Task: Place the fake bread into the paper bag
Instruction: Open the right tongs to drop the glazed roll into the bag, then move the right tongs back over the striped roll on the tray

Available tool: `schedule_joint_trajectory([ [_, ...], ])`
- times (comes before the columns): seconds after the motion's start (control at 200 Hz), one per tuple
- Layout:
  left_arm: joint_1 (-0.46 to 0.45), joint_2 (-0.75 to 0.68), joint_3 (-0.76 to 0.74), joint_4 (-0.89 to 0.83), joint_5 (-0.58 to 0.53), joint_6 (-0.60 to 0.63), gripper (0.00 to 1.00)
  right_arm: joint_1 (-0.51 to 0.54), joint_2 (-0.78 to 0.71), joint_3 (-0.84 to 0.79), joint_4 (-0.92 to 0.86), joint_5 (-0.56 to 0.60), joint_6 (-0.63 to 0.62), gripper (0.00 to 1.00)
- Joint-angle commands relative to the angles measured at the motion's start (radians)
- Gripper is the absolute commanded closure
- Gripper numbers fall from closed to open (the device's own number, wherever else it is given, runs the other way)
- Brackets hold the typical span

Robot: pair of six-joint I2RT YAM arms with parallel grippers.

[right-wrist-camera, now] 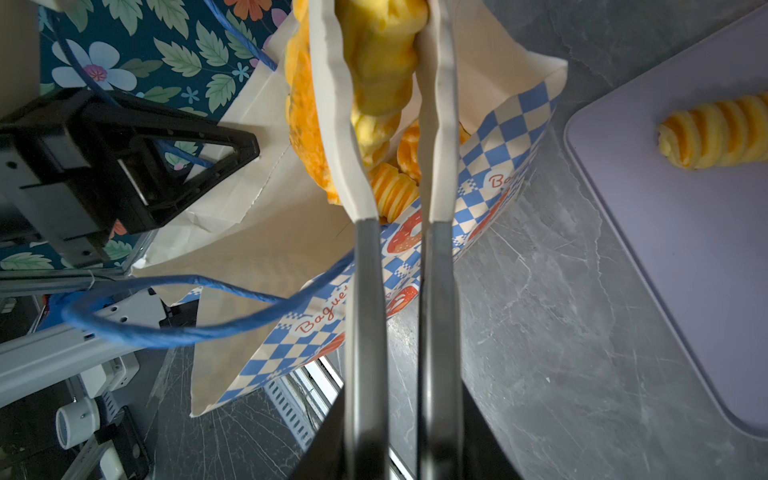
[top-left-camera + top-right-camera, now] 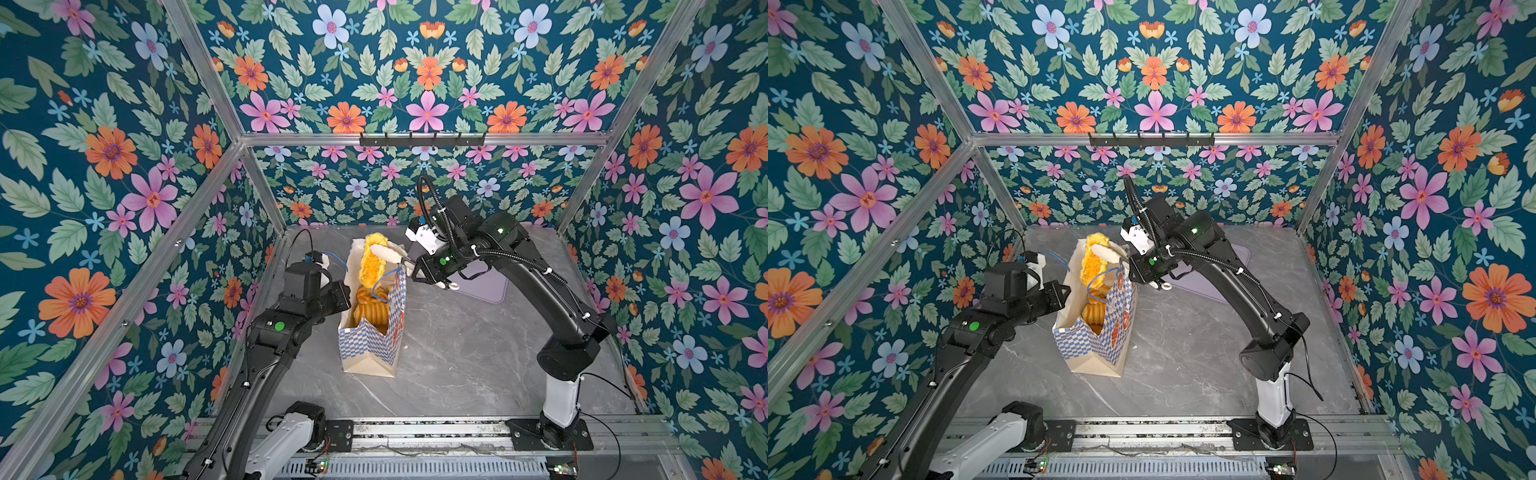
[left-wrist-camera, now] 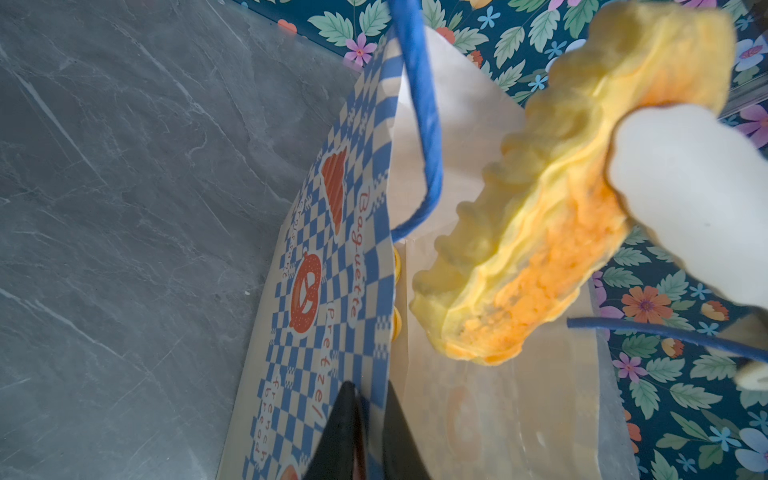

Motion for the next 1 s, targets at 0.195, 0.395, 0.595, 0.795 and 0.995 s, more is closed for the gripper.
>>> schedule_joint_trajectory([
  [0.195, 0.001, 0.001, 0.004, 0.01, -0.001, 0.004, 0.86, 0.004, -0.006, 0.007, 0.0, 0.023, -0.023, 0.59],
  [0.395, 0.0, 0.001, 0.004, 0.008, -0.001, 0.004, 0.86, 0.005, -0.014, 0.008, 0.014, 0.044, -0.012, 0.58],
  [0.595, 0.0, 0.004, 0.007, 0.008, -0.001, 0.004, 0.86, 0.005, -0.024, 0.012, 0.042, 0.084, 0.012, 0.58],
  [0.795, 0.001, 0.004, 0.007, 0.008, -0.001, 0.004, 0.86, 0.005, -0.054, 0.009, 0.086, 0.136, 0.038, 0.58],
  [0.995, 0.0, 0.003, 0.011, 0.005, -0.001, 0.005, 0.86, 0.004, -0.095, -0.01, 0.131, 0.204, 0.056, 0.59],
])
